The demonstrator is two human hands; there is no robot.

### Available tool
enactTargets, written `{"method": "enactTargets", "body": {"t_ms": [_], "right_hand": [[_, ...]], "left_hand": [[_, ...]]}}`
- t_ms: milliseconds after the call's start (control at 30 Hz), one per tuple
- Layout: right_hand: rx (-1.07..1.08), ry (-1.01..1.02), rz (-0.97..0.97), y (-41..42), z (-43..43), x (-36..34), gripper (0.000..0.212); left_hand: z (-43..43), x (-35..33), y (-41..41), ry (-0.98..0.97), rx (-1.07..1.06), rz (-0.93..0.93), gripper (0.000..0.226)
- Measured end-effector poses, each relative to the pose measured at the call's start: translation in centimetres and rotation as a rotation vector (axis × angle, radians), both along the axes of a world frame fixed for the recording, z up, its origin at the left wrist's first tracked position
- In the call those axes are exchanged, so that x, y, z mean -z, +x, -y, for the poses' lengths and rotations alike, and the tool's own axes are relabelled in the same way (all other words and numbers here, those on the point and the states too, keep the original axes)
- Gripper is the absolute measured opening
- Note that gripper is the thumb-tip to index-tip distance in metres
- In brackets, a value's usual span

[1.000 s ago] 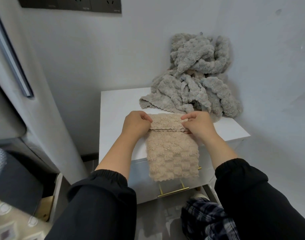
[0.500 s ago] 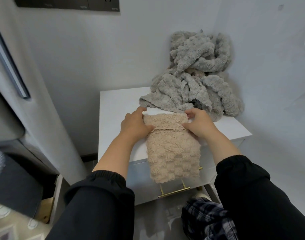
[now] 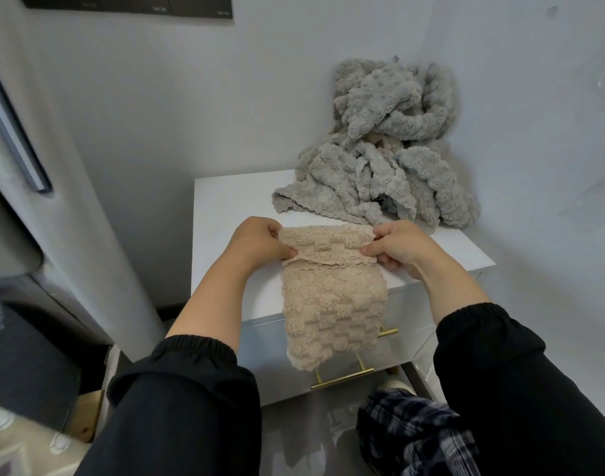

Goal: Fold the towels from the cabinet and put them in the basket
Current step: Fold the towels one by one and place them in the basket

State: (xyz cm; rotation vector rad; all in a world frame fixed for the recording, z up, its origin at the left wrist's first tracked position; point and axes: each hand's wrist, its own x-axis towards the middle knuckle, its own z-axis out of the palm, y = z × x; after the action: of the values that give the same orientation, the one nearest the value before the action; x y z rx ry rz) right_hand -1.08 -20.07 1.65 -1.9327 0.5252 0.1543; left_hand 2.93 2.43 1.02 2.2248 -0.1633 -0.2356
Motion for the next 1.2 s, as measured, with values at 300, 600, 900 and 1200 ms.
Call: {"method": "enactTargets", "body": {"t_ms": [300, 600, 900, 1200], "right_hand": [[0.002, 0.053, 0.288, -0.2, -0.4, -0.5, 0.018], [-0.044, -0.221, 0.441, -0.2, -0.6, 0.2, 0.027], [-0.196, -0.499, 0.370, -1.3, -0.5, -1.0, 0.023], [-0.373, -0.621, 0.235, -1.7, 0.0, -0.4, 0.025]], "left_hand": [[0.8, -0.4, -0.4, -0.266, -0.115, 0.152, 0.010], [1.1, -0.1, -0.7, -0.125, -0.106, 0.324, 0.013], [-0.1, 0.2, -0.8, 0.047, -0.022, 0.268, 0.018], [0.2, 0.3, -1.3, 0.139, 0.013, 0.238, 0.022]]}}
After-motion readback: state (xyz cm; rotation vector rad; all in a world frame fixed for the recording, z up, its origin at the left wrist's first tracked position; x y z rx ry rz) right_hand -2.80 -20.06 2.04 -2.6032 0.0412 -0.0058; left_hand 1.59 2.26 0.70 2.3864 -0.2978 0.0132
